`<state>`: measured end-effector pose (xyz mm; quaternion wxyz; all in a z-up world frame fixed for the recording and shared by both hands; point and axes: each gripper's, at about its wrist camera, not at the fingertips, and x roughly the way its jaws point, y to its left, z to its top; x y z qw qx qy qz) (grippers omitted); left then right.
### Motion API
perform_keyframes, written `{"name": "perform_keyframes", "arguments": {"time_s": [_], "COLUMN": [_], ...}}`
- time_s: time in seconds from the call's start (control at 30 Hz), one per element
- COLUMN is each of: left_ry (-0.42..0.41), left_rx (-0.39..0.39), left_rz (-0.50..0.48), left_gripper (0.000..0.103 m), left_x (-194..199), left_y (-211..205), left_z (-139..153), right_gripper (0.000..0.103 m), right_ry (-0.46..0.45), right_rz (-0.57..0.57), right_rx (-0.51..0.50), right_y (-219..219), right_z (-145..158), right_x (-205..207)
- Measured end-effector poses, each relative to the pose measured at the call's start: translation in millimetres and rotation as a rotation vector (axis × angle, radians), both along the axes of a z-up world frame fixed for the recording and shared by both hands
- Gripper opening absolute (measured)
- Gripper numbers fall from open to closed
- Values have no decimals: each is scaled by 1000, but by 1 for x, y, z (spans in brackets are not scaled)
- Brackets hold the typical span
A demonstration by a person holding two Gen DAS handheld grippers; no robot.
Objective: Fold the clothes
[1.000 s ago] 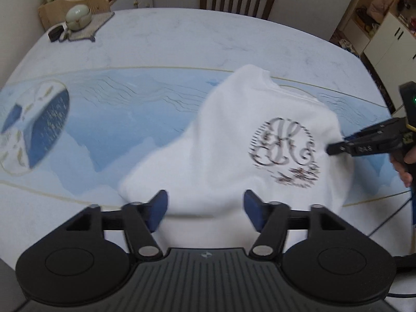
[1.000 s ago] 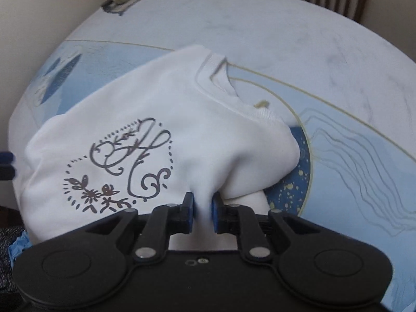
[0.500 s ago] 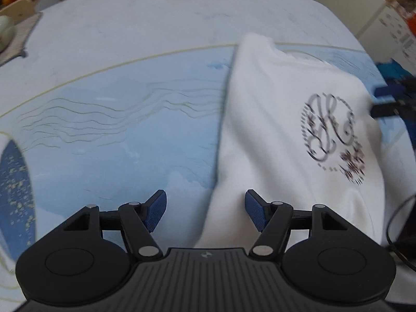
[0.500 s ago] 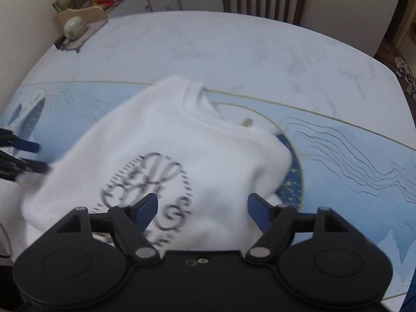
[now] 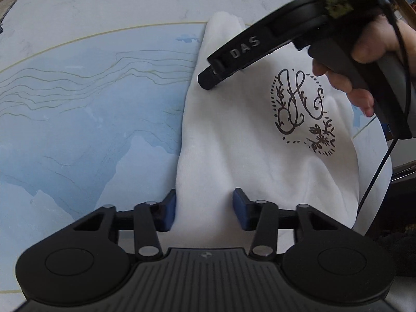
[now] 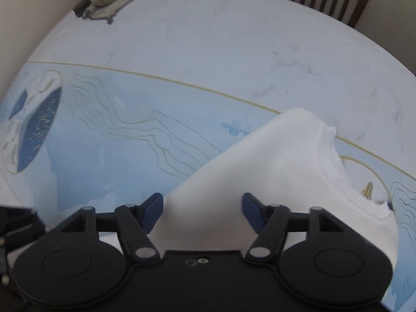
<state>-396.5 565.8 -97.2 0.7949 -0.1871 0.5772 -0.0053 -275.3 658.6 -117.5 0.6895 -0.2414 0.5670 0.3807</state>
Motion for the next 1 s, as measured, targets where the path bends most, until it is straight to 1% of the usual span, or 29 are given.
{"name": "perform_keyframes", "arguments": {"time_s": [0.1,0.17,0.23,0.33,0.43,0.5,0.63,0.73,0.77,0.87,0.93,1.0], "left_ry": [3,-2,-18,-45,-73,-89,-109,-127,-128,-130,-131,-119], "left_rx": [6,19,22,20,22,30,44,22,11,-21,-43,-60], "left_rz": [-7,-6,-2,-2,-6,-10,-23,-88,-115,-196,-249,-285], "left_gripper": [33,30,21,14,14,14,14,14,14,14,14,14], "left_x": [1,1,-1,-2,-1,-2,-1,11,16,33,45,63], "left_y": [-5,-10,-16,-26,-42,-57,-88,-124,-139,-183,-213,-239], "left_z": [0,2,8,20,36,45,63,74,73,69,67,54], "right_gripper": [103,103,103,103,103,103,103,103,103,103,103,103], "right_ry": [-9,-23,-35,-45,-38,-30,-26,-13,-9,22,25,14], "right_rz": [-11,-10,-13,-11,-11,-17,-12,-38,-49,-108,-153,-194], "right_rx": [-58,-68,-55,-25,40,94,180,250,271,320,332,321], "right_y": [0,-2,-7,-18,-46,-70,-130,-183,-200,-249,-286,-318], "right_z": [-11,-14,-11,-5,12,27,58,79,85,93,93,85], "right_x": [-2,-3,-4,-5,-2,0,10,20,25,35,42,49]}}
